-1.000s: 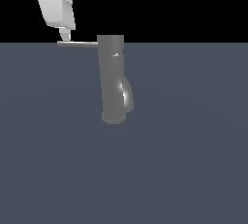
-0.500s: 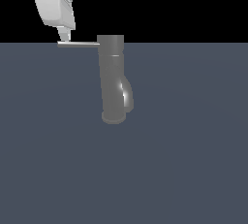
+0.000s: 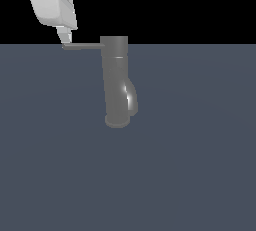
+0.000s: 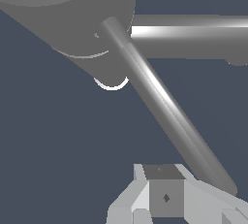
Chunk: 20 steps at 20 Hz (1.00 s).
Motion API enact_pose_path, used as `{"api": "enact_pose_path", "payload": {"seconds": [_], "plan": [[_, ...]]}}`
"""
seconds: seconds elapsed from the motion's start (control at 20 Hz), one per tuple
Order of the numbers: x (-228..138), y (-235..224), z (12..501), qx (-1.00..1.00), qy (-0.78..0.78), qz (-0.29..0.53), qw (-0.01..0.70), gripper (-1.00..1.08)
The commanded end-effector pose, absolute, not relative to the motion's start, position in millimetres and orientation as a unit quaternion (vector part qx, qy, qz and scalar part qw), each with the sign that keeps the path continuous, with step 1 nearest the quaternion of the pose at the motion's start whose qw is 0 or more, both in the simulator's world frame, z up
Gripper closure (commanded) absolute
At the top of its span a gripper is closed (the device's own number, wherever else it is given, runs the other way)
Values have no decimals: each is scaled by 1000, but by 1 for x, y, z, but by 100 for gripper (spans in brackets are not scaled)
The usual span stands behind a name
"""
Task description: Turn on the faucet by rotating a designated handle.
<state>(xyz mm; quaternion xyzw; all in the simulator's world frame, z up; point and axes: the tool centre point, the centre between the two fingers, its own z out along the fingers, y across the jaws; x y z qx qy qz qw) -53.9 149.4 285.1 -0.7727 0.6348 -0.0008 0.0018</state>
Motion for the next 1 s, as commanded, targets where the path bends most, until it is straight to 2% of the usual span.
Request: {"api": "enact_pose_path", "payload": {"seconds": [0.0,0.95], "plan": [[-61,148,285,-773,635,0,0,108],[-97,83,285,-773,634,0,0,108]]}}
